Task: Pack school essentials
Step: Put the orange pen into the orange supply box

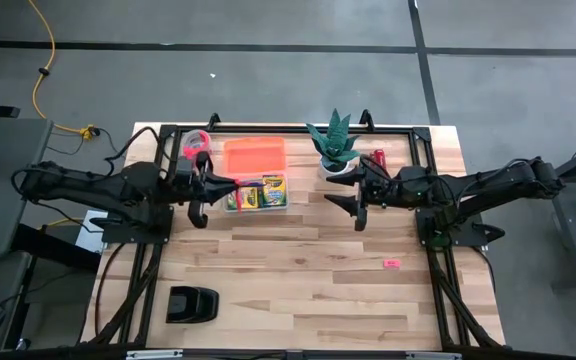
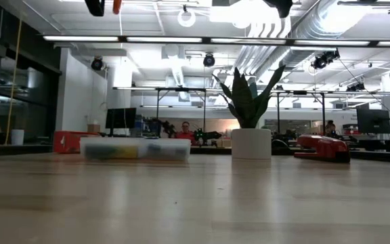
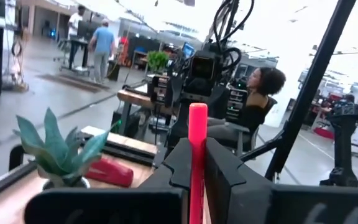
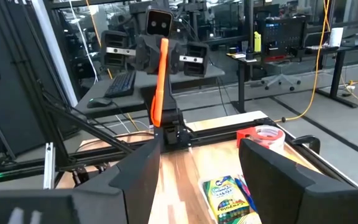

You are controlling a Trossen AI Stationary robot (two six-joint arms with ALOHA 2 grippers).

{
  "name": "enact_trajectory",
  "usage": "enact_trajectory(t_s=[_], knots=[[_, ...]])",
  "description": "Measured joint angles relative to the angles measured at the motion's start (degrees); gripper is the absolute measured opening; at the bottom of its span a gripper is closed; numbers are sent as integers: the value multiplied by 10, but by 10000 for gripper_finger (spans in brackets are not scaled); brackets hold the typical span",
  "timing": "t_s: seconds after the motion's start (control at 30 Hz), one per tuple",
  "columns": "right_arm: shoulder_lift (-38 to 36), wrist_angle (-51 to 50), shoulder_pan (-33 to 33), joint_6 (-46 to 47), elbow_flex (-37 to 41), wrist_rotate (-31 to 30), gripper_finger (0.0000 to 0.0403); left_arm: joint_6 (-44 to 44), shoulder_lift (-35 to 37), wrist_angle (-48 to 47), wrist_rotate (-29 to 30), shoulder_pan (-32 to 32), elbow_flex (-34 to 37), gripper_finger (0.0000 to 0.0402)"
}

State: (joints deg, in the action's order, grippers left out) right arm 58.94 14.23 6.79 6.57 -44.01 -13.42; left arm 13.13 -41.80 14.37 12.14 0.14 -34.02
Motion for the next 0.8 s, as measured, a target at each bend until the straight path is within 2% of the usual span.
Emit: enact_trajectory(t_s=[0.8], knots=[[0, -3, 0, 0, 0, 1, 213, -28, 0, 10, -12, 0, 0, 4]])
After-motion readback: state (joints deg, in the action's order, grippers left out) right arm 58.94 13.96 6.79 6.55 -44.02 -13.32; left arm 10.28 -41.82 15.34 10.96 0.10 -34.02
